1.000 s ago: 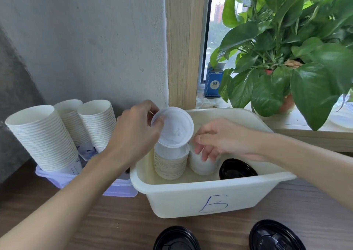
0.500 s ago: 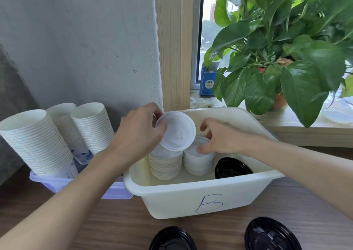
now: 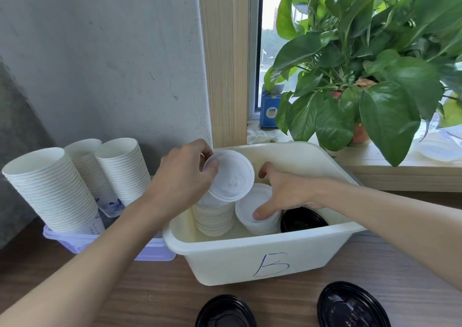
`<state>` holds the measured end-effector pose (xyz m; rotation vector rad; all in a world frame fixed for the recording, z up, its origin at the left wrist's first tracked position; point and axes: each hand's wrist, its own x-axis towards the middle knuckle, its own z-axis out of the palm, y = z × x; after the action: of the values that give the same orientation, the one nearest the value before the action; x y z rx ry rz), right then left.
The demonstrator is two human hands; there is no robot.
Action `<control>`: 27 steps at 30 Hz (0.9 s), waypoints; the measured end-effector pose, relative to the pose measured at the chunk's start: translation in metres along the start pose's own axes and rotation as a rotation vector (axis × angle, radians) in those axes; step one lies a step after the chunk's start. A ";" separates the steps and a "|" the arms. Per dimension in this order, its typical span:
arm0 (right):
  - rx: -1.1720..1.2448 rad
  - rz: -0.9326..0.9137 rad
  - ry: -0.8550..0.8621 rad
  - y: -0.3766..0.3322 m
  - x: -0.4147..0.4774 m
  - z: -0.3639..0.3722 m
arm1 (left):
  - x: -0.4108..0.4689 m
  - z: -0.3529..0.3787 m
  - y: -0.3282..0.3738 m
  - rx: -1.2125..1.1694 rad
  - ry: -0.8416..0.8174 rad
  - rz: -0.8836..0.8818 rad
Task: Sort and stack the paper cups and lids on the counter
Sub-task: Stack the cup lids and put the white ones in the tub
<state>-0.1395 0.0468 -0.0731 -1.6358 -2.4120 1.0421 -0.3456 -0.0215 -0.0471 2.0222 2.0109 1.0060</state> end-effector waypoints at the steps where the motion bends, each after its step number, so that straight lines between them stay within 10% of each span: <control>1: 0.008 0.002 -0.002 0.000 0.000 0.000 | 0.000 0.000 0.000 0.003 -0.005 -0.001; 18: 0.895 -0.254 0.036 -0.020 -0.023 -0.015 | 0.003 0.003 -0.005 -0.126 0.053 0.003; 27: 0.695 -0.367 0.135 -0.033 -0.028 -0.003 | 0.002 0.004 -0.005 -0.067 -0.025 0.068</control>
<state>-0.1531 0.0176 -0.0436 -0.9558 -1.8396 1.4121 -0.3474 -0.0173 -0.0521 2.0704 1.8818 1.0417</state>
